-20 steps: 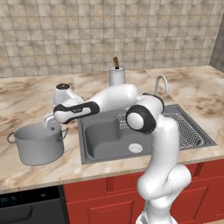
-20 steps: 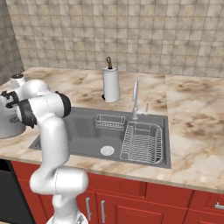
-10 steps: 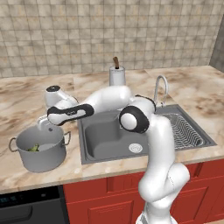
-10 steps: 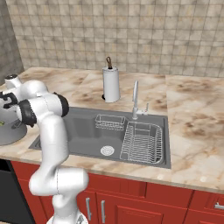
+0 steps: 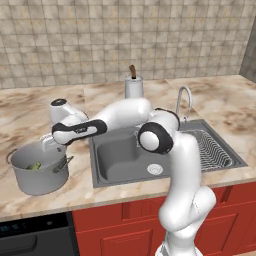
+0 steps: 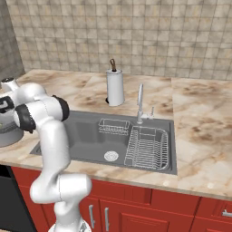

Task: Dump the broccoli from the pot into the sink. Then turn on the water and wash the broccoli. Then turn off the water and put the broccoli back in the pot.

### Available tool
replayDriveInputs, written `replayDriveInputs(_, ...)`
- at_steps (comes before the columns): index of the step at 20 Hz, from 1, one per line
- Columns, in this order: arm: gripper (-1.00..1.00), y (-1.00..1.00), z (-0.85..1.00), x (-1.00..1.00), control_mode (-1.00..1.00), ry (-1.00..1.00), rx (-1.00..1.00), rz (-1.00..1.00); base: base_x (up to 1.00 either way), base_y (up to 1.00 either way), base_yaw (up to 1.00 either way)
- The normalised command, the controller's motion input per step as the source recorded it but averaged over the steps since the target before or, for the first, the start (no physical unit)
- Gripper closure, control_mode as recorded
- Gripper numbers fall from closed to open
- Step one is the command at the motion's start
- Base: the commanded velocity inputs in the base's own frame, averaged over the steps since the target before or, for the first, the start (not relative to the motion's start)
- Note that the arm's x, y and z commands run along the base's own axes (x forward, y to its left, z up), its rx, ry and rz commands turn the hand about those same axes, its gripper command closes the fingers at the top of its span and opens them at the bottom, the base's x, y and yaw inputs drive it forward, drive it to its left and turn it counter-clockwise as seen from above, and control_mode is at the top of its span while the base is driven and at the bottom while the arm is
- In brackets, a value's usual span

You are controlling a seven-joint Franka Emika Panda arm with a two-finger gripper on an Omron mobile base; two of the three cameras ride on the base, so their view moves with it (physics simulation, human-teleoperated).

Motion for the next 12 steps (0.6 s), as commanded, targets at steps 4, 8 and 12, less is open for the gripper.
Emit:
replayDriveInputs(4, 1.0, -0.78, 0.0, -0.63, -1.0, -0.03, 0.16, -0.3, 0.0, 0.0, 0.0)
replayDriveInputs(8, 1.0, -0.97, 0.13, -0.33, -1.0, -0.09, 0.19, -0.39, 0.0, 0.0, 0.0)
replayDriveInputs(12, 1.0, -1.0, 0.21, -0.14, -1.0, -0.07, 0.15, -0.44, 0.0, 0.0, 0.0)
